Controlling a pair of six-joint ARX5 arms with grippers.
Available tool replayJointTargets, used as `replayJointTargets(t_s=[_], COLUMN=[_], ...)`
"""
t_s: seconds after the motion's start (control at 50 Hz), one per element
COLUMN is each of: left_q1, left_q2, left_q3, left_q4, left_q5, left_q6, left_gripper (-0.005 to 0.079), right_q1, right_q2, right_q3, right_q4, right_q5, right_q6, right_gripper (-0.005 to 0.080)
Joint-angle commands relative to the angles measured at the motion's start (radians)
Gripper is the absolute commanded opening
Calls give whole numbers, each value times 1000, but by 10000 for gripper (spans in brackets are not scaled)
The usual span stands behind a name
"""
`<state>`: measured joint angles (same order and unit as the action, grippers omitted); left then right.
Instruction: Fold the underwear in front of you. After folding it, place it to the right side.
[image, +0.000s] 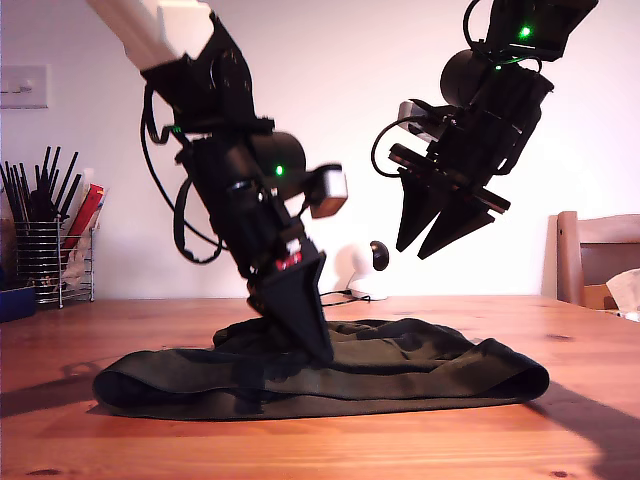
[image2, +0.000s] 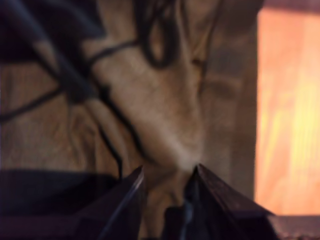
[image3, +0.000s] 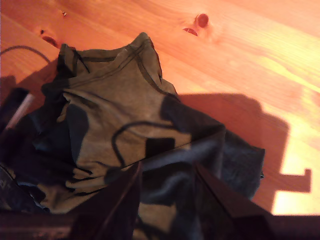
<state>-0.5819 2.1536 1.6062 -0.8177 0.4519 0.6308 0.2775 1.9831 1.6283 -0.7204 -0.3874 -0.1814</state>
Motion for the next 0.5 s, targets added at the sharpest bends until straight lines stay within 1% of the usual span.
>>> replayJointTargets(t_s=[0.0, 0.06, 0.14, 0.2, 0.26, 0.36, 0.48], left_q1=[-4, -6, -6, -6, -6, -4, -3], left_q2=[33, 33, 33, 33, 31, 24, 17], left_q3=[-3, -3, -3, -3, -3, -3, 0], left_q4=[3, 3, -3, -4, -3, -12, -51], left_q5=[3, 3, 5, 16, 27, 26, 26], left_q6=[-4, -4, -4, -3, -4, -6, -6], left_gripper=[272, 215, 99, 39, 21, 17, -6], right_q1=[10, 10, 10, 10, 10, 10, 10], right_q2=[2, 2, 2, 2, 2, 2, 2], right_q3=[-10, -10, -10, -10, -10, -10, -10], right_q4=[0, 0, -2, -4, -3, -3, -3], right_q5=[-7, -7, -7, -7, -7, -7, -7], right_q6=[-2, -2, -2, -3, -3, -3, -3], right_gripper=[278, 278, 278, 278, 278, 278, 278])
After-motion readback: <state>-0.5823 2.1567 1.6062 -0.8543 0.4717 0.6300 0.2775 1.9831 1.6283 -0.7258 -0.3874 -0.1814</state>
